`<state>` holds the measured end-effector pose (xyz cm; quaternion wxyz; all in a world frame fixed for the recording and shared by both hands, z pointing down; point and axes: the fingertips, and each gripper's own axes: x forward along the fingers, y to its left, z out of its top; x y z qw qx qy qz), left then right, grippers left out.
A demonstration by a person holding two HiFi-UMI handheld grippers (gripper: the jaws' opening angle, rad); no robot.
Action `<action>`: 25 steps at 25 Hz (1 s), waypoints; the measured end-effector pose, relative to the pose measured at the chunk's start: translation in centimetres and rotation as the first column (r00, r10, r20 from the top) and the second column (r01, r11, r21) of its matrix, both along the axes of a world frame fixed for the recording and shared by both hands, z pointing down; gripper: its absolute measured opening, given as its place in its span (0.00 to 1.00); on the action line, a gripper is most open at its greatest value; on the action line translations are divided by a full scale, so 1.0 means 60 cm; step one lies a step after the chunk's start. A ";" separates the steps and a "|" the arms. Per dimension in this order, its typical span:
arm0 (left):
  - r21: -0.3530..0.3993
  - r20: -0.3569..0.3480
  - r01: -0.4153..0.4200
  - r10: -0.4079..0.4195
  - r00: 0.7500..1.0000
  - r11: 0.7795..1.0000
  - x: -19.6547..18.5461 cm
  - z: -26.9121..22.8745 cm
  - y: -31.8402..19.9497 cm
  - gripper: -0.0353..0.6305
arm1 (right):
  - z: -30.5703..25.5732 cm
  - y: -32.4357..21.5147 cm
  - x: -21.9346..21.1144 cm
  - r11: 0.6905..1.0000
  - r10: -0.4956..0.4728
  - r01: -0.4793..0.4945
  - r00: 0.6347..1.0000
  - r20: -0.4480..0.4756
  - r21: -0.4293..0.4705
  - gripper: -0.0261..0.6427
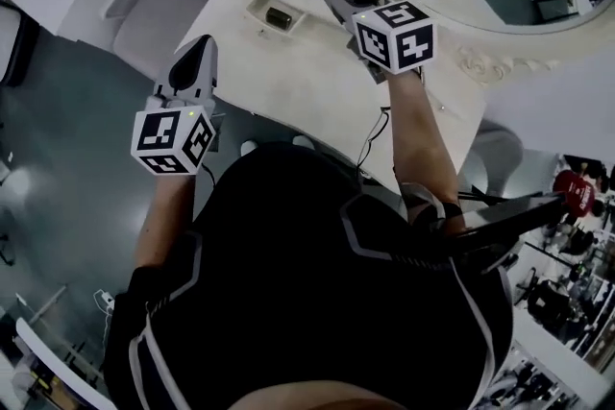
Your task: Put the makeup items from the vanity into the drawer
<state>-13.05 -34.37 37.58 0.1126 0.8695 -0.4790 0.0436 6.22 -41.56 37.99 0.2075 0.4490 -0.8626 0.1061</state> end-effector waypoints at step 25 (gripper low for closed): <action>0.165 -0.027 -0.204 0.211 0.977 0.965 0.131 -0.159 -0.014 0.06 | -0.207 0.198 0.236 0.865 0.359 -0.399 0.916 0.179 0.304 0.06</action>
